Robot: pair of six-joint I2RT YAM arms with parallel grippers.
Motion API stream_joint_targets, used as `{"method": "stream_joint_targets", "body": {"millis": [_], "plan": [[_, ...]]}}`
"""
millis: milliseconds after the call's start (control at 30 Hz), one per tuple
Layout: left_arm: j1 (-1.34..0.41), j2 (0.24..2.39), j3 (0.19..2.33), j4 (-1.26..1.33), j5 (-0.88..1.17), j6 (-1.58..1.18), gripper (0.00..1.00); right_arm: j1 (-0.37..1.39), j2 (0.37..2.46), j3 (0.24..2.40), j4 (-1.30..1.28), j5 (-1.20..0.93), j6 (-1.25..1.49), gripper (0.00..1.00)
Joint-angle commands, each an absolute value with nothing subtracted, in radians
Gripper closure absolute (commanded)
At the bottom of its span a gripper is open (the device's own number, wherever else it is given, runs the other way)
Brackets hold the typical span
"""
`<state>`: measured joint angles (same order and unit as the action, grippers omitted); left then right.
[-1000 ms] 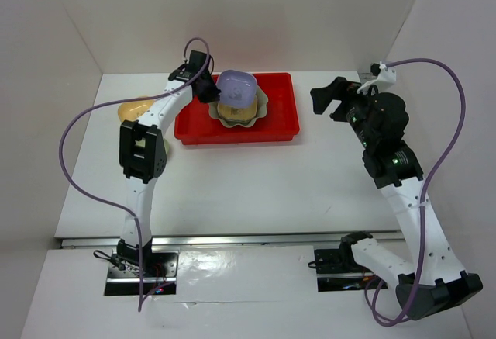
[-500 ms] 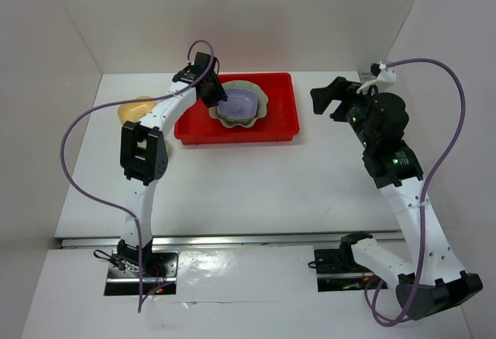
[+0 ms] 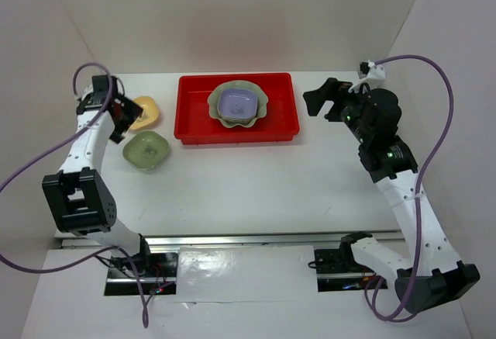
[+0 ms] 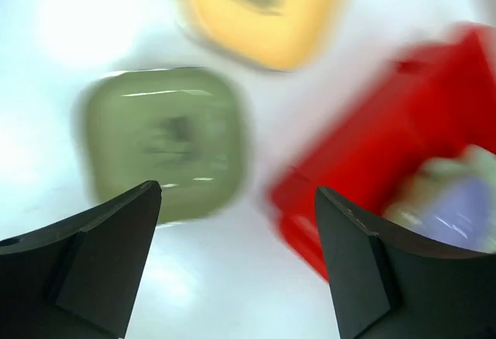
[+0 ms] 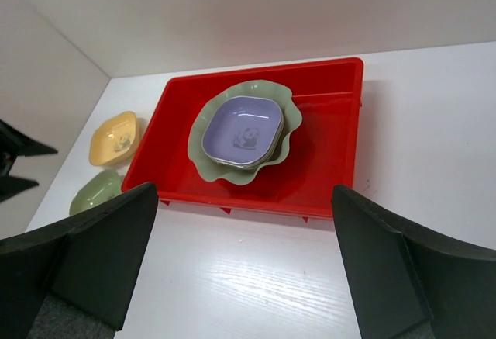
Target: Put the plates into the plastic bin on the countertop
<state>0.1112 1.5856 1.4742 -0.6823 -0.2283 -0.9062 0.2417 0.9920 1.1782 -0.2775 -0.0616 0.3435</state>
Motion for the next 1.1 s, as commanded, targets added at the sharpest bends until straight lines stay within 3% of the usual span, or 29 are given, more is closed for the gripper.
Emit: {"method": "stream_joint_targets", "body": {"millis": [0,200,500,800,900,933,967,1033,1067], "plan": [[0.233,1.578,1.291,-0.677,-0.111,-0.893,0.07,0.245,0.992,1.181,-0.233,-0.098,0.314,0.00],[0.356,1.609,1.221,-0.681,-0.100,-0.853,0.07,0.245,0.992,1.181,-0.213,-0.118,0.314,0.00],[0.365,1.644,1.183,-0.588,-0.078,-0.831,0.09,0.245,1.003,1.181,-0.213,-0.130,0.305,0.00],[0.365,1.752,1.140,-0.617,-0.112,-0.876,0.24,0.245,0.994,1.181,-0.213,-0.121,0.305,0.00],[0.365,1.762,1.131,-0.607,-0.121,-0.885,0.43,0.245,0.994,1.181,-0.213,-0.121,0.305,0.00],[0.365,1.763,1.131,-0.607,-0.132,-0.894,0.53,0.245,0.994,1.190,-0.213,-0.121,0.305,0.00],[0.365,1.772,1.131,-0.618,-0.132,-0.903,0.72,0.245,0.994,1.190,-0.213,-0.112,0.305,0.00],[0.365,1.772,1.131,-0.640,-0.152,-0.904,0.79,0.245,1.003,1.199,-0.213,-0.112,0.305,0.00],[0.365,1.772,1.131,-0.640,-0.162,-0.913,0.92,0.245,1.003,1.200,-0.213,-0.112,0.305,0.00]]}}
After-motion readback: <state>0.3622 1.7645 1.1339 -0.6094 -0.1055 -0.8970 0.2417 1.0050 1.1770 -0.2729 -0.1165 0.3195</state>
